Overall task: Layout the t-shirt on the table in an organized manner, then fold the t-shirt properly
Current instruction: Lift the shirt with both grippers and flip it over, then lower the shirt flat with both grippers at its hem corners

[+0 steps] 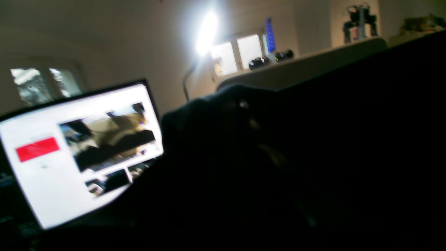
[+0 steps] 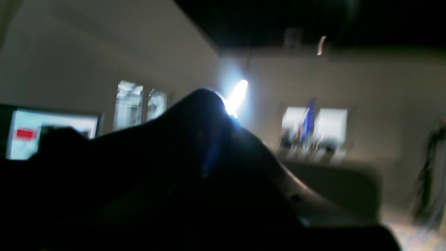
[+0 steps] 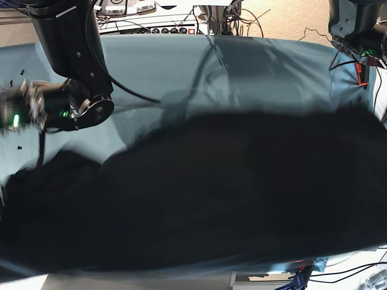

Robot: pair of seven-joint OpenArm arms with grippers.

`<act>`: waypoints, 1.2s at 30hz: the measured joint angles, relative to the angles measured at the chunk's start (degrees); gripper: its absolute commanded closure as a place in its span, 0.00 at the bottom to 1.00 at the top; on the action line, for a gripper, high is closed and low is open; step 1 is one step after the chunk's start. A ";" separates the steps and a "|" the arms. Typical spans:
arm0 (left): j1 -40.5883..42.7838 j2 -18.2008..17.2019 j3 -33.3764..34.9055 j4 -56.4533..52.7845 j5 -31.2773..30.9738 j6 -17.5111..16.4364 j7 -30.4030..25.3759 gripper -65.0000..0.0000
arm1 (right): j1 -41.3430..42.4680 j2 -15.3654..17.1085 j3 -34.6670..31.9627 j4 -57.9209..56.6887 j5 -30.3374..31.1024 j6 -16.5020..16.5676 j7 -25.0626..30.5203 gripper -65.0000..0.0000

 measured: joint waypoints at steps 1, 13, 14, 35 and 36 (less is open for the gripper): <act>0.57 0.15 1.90 -0.79 1.09 -0.15 0.37 1.00 | -0.11 0.00 -0.57 -2.58 0.44 0.04 -1.75 1.00; 2.75 4.92 24.24 -25.57 16.55 -0.07 -7.52 1.00 | -11.69 5.57 -5.90 -30.10 -20.52 0.55 5.60 1.00; 2.69 4.92 25.70 -28.37 18.14 -0.07 -9.49 1.00 | -12.02 6.29 -6.03 -32.63 -21.99 0.72 7.45 1.00; -13.38 5.18 51.74 -65.44 45.55 6.19 -33.16 1.00 | -9.14 15.32 -26.99 -63.87 -57.79 -7.54 44.68 1.00; -14.21 5.51 52.48 -66.95 45.94 6.34 -33.94 1.00 | -9.14 15.21 -28.37 -64.52 -59.10 -9.07 45.48 1.00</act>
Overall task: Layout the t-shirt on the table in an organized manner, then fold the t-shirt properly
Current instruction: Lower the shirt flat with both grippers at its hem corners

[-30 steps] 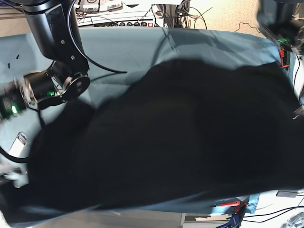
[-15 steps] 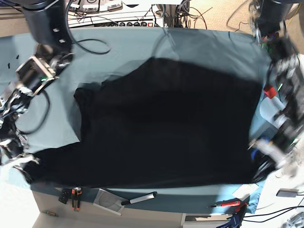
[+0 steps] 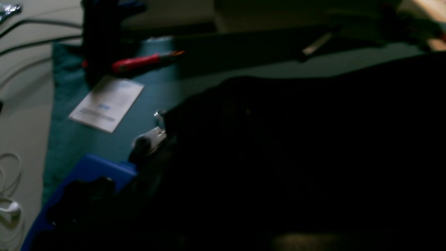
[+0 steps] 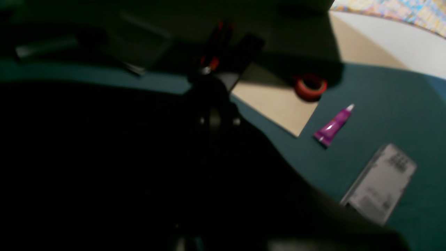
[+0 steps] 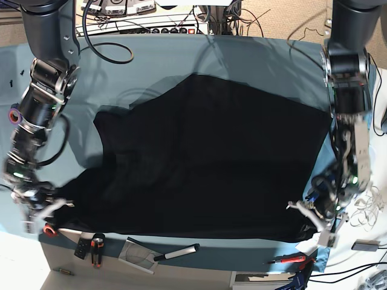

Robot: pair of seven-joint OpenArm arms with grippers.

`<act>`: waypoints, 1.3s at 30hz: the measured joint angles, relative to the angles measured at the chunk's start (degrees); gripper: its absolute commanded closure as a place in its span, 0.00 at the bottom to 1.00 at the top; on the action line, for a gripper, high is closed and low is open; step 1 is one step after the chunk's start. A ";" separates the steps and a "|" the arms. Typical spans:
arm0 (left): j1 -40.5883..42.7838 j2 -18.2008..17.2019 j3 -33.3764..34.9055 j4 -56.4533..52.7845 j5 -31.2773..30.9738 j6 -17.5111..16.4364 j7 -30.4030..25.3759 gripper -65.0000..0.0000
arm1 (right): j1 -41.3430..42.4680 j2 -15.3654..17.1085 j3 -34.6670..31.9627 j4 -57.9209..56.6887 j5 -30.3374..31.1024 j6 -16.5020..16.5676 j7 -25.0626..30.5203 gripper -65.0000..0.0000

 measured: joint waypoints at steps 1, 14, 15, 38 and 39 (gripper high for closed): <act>-0.79 0.39 0.79 -1.79 0.26 -0.04 -1.44 1.00 | -0.02 -0.02 -1.31 -0.52 -1.57 -1.64 0.50 1.00; -9.70 6.32 8.31 -28.48 17.53 7.21 -31.01 1.00 | 0.04 0.00 -6.03 -1.44 -7.98 -11.58 4.66 0.80; -10.34 6.21 8.79 -30.12 19.52 7.28 -32.72 0.88 | 0.07 0.00 -6.03 -1.42 -8.20 -11.63 4.87 0.71; -12.63 4.48 9.86 -32.39 24.57 -0.70 -41.55 0.55 | 4.68 0.79 -5.95 -0.13 -2.47 -11.98 -6.67 0.60; -12.63 4.44 9.86 -32.39 24.55 -0.72 -41.55 0.55 | 5.29 0.79 -5.92 -0.07 -2.40 -11.52 -6.71 0.57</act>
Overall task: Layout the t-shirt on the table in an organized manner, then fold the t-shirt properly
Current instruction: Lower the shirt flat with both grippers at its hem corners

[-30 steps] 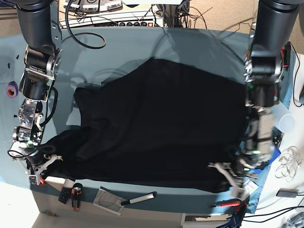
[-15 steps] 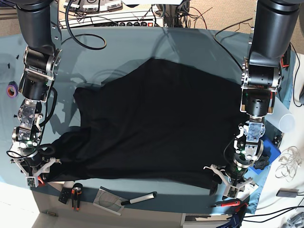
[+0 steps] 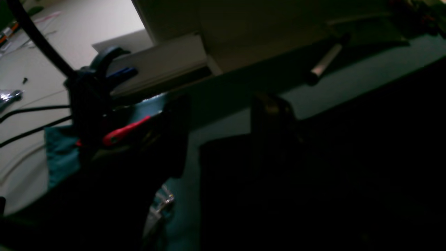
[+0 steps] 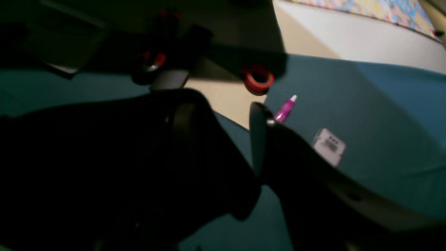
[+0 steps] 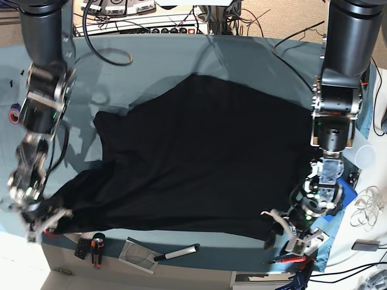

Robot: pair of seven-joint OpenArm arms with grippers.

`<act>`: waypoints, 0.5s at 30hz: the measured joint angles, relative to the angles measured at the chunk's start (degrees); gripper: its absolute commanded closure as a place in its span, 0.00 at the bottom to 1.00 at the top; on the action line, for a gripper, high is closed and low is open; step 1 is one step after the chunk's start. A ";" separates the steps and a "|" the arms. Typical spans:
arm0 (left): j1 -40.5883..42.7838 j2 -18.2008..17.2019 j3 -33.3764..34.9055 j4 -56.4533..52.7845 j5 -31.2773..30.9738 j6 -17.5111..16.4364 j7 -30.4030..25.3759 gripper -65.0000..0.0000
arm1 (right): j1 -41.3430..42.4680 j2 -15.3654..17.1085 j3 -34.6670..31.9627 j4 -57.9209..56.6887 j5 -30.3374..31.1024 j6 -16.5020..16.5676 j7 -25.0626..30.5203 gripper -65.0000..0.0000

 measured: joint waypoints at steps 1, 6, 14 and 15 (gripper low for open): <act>-0.02 0.02 0.00 0.00 0.02 -0.28 0.00 0.55 | 0.26 -0.02 0.00 0.26 -0.04 1.07 0.00 0.54; 0.04 0.13 0.00 0.00 0.04 -1.31 -0.02 0.55 | -0.11 -0.02 0.00 0.31 1.29 2.51 -5.70 0.51; -0.02 0.20 0.00 0.00 0.04 -1.29 -0.02 0.55 | -0.13 -0.04 0.00 0.31 17.64 1.81 -19.26 0.51; -0.02 0.20 0.00 0.00 0.04 -1.31 -0.02 0.55 | -0.09 -0.04 0.31 0.31 19.82 1.60 -19.50 0.51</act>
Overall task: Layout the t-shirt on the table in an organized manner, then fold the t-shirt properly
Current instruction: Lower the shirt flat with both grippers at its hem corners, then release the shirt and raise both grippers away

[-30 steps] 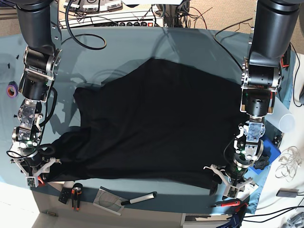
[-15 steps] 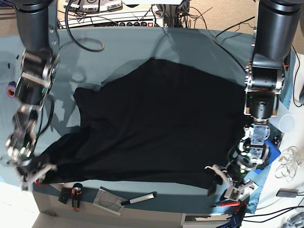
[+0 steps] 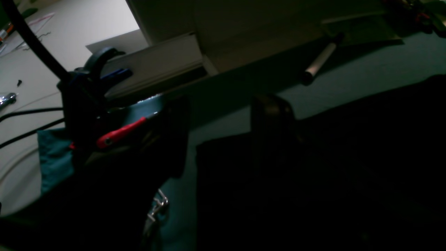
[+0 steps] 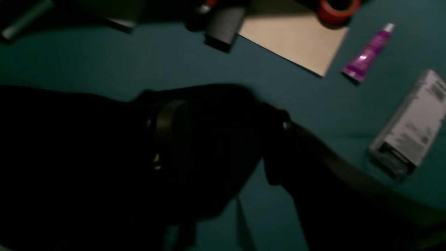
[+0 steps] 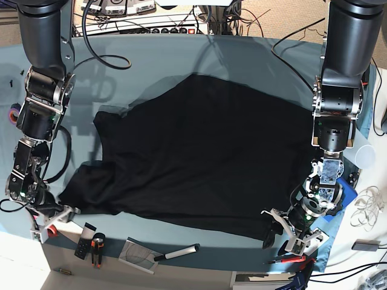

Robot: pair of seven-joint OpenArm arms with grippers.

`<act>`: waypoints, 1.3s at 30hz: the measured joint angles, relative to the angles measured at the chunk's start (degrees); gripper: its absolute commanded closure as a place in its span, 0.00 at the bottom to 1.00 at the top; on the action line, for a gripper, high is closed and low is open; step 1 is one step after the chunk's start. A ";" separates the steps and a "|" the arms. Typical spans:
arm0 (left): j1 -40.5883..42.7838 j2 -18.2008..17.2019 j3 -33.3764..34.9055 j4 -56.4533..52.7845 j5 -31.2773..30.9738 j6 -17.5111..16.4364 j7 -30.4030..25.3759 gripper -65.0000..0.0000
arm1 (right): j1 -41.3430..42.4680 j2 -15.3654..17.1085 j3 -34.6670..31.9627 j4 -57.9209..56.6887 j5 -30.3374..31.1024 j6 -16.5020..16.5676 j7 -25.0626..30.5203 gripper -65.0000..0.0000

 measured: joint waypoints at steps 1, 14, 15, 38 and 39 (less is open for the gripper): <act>0.02 0.00 0.00 0.00 0.02 0.02 -0.02 0.55 | 0.24 0.00 0.92 0.00 4.66 -0.17 -2.27 0.51; 0.02 -0.13 -0.04 0.00 0.00 -6.58 0.15 0.57 | 0.50 -0.17 12.24 0.00 8.72 7.28 -3.19 0.51; 0.04 -0.37 -0.35 0.00 -0.13 -9.75 0.22 0.61 | 0.17 -0.31 12.11 0.00 10.67 7.74 -3.72 0.51; 30.99 -8.07 -25.55 50.73 -31.91 -10.14 50.40 1.00 | -22.82 -0.44 12.00 32.70 18.25 14.25 -13.14 0.51; 32.37 -7.93 -25.42 53.35 -33.05 -6.56 54.27 1.00 | -24.57 -0.44 12.02 34.56 18.34 14.05 -13.53 0.51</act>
